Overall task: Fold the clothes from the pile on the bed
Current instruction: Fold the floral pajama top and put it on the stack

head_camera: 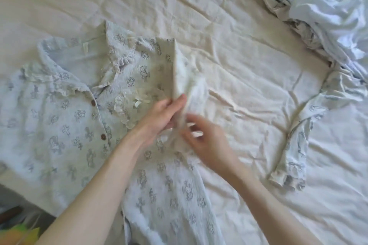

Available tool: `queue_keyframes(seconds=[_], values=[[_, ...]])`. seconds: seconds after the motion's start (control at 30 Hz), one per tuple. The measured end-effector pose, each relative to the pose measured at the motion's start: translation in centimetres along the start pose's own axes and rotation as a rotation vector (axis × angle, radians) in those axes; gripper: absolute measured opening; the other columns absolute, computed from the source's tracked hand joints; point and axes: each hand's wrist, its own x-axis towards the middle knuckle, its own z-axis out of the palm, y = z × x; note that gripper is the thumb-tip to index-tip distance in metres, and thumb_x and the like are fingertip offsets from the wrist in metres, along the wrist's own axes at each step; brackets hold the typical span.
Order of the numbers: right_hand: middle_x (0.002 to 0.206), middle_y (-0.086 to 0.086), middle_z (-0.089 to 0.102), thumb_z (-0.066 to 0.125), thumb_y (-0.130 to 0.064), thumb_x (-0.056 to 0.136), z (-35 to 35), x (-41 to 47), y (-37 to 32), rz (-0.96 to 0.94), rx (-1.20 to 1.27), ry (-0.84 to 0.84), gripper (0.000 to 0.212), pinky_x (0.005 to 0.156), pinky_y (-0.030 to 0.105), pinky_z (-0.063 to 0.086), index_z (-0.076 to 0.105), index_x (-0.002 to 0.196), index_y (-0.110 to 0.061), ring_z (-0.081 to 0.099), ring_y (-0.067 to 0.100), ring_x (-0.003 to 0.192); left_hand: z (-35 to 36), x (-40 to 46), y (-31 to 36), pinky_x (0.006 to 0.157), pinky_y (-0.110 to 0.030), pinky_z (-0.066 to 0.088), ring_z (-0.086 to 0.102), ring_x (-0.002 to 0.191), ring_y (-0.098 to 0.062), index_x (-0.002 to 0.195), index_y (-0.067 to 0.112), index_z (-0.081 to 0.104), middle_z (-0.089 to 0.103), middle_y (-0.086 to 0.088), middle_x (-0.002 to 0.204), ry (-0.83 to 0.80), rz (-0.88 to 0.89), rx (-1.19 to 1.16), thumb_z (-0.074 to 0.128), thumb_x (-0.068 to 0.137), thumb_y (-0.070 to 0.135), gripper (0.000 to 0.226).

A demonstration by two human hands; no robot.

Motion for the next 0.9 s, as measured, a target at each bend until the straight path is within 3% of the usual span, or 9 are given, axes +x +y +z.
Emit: queue_keyframes(seconds=[0.1,0.2,0.27,0.37,0.53,0.6,0.7,0.77,0.9], values=[[0.108,-0.007,0.069,0.055,-0.017,0.095,2.0,-2.2,0.2,-0.034,-0.028,-0.193,0.023,0.082,0.01,0.048,0.069,0.113,-0.015,0.062,-0.001,0.095,-3.2,-2.4,-1.4,0.054,-0.027,0.052,0.07,0.069,-0.017,0.097,0.02,0.062,0.072,-0.002,0.081,0.222,0.037,0.07,0.062,0.089,0.03,0.013],[0.09,-0.009,0.07,0.051,-0.017,0.096,2.8,-3.0,1.0,0.103,0.067,-0.047,0.021,0.067,0.006,0.043,0.069,0.108,-0.015,0.063,-0.003,0.082,-8.0,-4.3,-2.3,0.041,-0.023,0.048,0.062,0.05,-0.018,0.1,0.015,0.06,0.068,-0.005,0.061,0.281,-0.016,-0.01,0.056,0.093,0.024,0.012],[0.084,-0.008,0.068,0.05,-0.02,0.097,3.5,-2.7,1.4,0.182,0.073,0.029,0.021,0.066,0.01,0.045,0.069,0.103,-0.014,0.064,0.004,0.082,-11.2,-5.1,-3.1,0.045,-0.027,0.051,0.063,0.052,-0.022,0.106,0.015,0.058,0.069,-0.009,0.067,0.241,-0.123,0.052,0.052,0.096,0.025,0.016],[0.086,0.009,0.07,0.046,-0.025,0.099,4.6,-0.6,1.4,0.276,0.093,0.105,0.03,0.076,0.034,0.053,0.069,0.1,-0.005,0.064,0.023,0.079,-14.3,-4.9,-4.4,0.066,-0.033,0.055,0.068,0.079,-0.024,0.113,0.022,0.056,0.072,-0.004,0.093,0.219,-0.283,0.341,0.05,0.096,0.035,0.022],[0.104,0.012,0.068,0.048,-0.039,0.097,6.6,4.7,0.8,0.674,0.868,-0.064,0.04,0.093,0.036,0.052,0.06,0.106,-0.002,0.065,0.023,0.097,-14.5,-1.6,-3.8,0.108,-0.049,0.035,0.051,0.121,-0.026,0.112,0.015,0.059,0.057,-0.005,0.128,0.344,-0.18,0.288,0.053,0.092,0.047,0.038],[0.104,0.01,0.066,0.049,-0.038,0.097,7.1,6.6,0.4,0.753,1.072,-0.03,0.039,0.102,0.041,0.045,0.059,0.108,-0.003,0.062,0.025,0.098,-13.9,-0.2,-2.9,0.104,-0.042,0.042,0.058,0.114,-0.023,0.108,0.01,0.06,0.062,-0.007,0.117,0.384,-0.065,0.178,0.056,0.093,0.035,0.03],[0.115,0.002,0.065,0.053,-0.027,0.097,6.0,8.9,0.6,0.87,1.456,0.213,0.023,0.093,0.036,0.049,0.06,0.1,-0.005,0.062,0.021,0.104,-13.4,1.5,-1.3,0.071,-0.026,0.057,0.068,0.074,-0.012,0.097,0.008,0.063,0.068,-0.004,0.085,0.345,0.038,-0.072,0.057,0.093,0.015,0.01],[0.121,-0.009,0.062,0.052,-0.024,0.097,4.4,9.6,1.1,0.904,1.637,0.354,0.022,0.087,0.032,0.051,0.058,0.086,-0.006,0.061,0.013,0.107,-13.5,2.3,-0.3,0.064,-0.024,0.054,0.063,0.066,-0.01,0.087,0.014,0.064,0.066,0.0,0.076,0.379,0.115,0.007,0.058,0.092,0.013,0.007],[0.098,0.006,0.07,0.053,-0.02,0.095,3.4,9.5,2.0,0.811,1.514,0.428,0.022,0.078,0.037,0.054,0.06,0.11,-0.006,0.065,0.023,0.097,-13.5,3.7,0.1,0.056,-0.019,0.05,0.063,0.059,-0.009,0.099,0.013,0.061,0.065,0.001,0.08,0.396,0.162,0.266,0.054,0.095,0.022,0.012]])
